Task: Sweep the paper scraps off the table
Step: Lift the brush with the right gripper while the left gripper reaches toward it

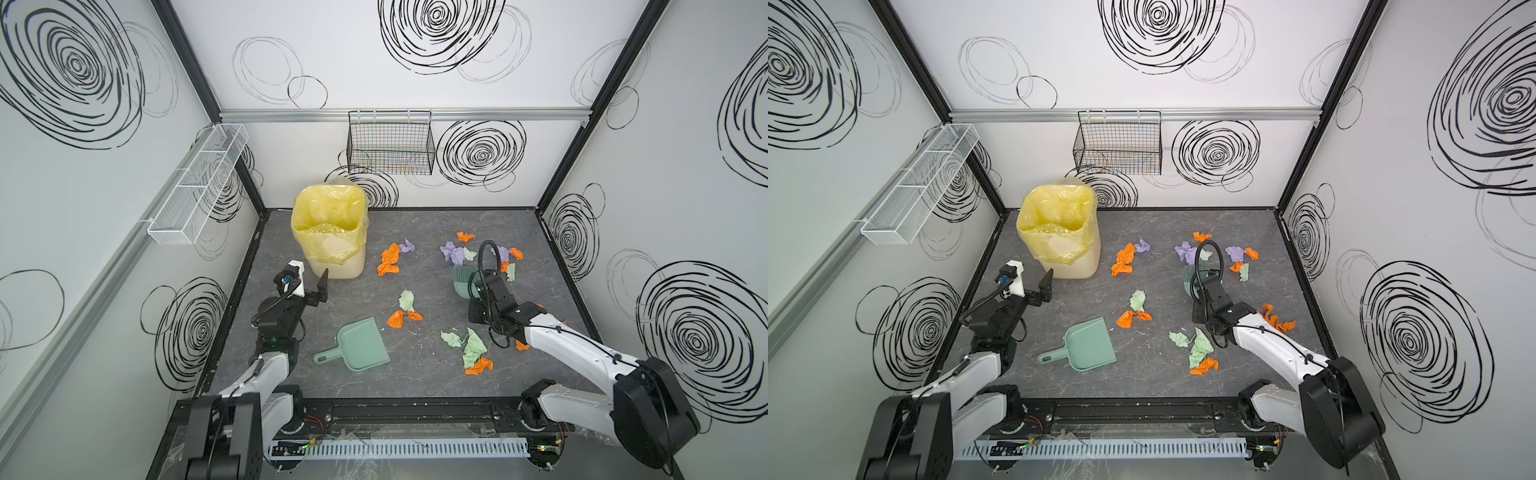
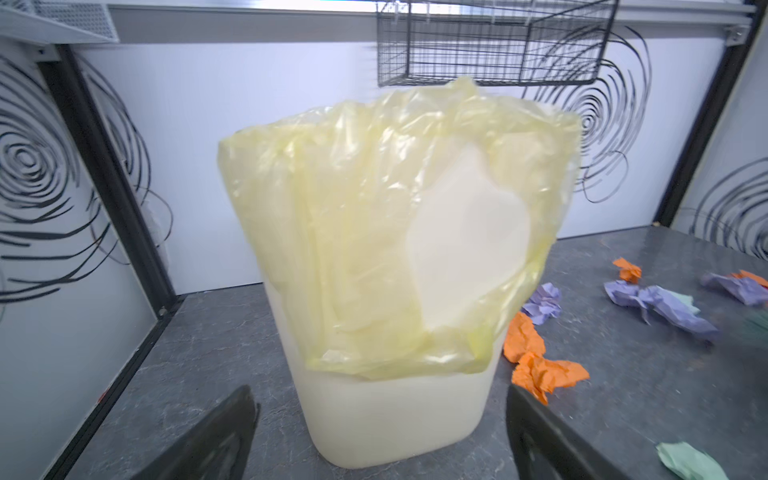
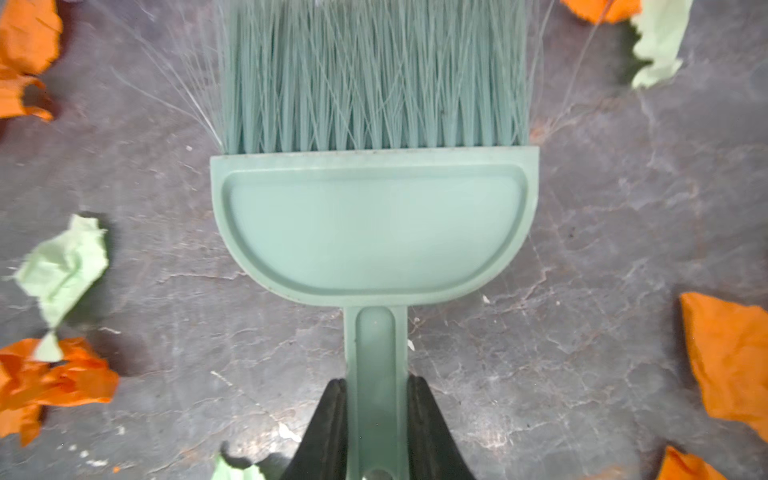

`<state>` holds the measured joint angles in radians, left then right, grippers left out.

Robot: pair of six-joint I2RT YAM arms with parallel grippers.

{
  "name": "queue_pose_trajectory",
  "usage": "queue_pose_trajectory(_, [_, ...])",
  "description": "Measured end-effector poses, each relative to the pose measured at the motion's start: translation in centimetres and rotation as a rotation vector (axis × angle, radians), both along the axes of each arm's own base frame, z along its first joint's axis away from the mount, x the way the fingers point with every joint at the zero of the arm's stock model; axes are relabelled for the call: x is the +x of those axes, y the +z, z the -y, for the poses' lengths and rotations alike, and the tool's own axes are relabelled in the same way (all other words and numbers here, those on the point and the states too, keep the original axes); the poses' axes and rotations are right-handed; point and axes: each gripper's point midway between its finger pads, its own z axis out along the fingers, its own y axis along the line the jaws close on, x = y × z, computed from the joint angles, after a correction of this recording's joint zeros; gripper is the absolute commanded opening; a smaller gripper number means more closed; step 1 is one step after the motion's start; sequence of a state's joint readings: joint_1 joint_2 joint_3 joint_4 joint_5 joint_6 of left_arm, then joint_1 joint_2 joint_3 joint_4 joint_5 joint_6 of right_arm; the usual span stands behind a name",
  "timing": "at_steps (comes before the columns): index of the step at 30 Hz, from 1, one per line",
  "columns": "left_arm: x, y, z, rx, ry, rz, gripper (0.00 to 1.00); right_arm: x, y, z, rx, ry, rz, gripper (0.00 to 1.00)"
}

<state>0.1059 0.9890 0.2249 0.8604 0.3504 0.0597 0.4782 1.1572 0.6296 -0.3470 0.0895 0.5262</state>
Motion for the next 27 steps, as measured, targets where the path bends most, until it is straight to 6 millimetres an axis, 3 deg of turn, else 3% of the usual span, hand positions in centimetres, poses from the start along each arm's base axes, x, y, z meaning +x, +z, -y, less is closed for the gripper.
queue_pose_trajectory(5, [-1.8,3.6,3.1,0.136,-0.186,-0.004,0.96,0.4,3.5,-1.1,0.012,0.07,0.076,0.13])
queue_pose_trajectory(8, [-2.7,4.6,4.9,0.196,-0.309,-0.017,0.96,0.4,4.8,-1.7,0.013,0.104,0.094,0.13])
queue_pose_trajectory(12, [-3.3,3.9,7.3,0.217,-0.439,-0.068,0.96,0.5,6.3,-2.2,0.007,0.133,0.109,0.13])
queue_pose_trajectory(14, [-3.5,3.4,9.3,0.216,-0.536,-0.131,0.96,0.5,6.8,-2.6,0.004,0.149,0.115,0.13])
queue_pose_trajectory(17, [-4.3,4.1,12.6,0.232,-0.673,-0.161,0.96,0.2,7.1,-3.0,-0.002,0.17,0.112,0.13])
queue_pose_trajectory(22, [-7.9,4.9,18.3,0.33,-0.841,-0.081,0.96,-0.3,7.3,-3.2,-0.01,0.191,0.101,0.13])
queue_pose_trajectory(24, [-8.3,4.8,19.2,0.347,-0.866,-0.067,0.96,-0.5,7.4,-3.2,-0.008,0.195,0.1,0.13])
queue_pose_trajectory(27, [-7.1,3.9,19.6,0.348,-0.85,-0.102,0.97,-0.6,7.8,-3.3,-0.003,0.198,0.107,0.13])
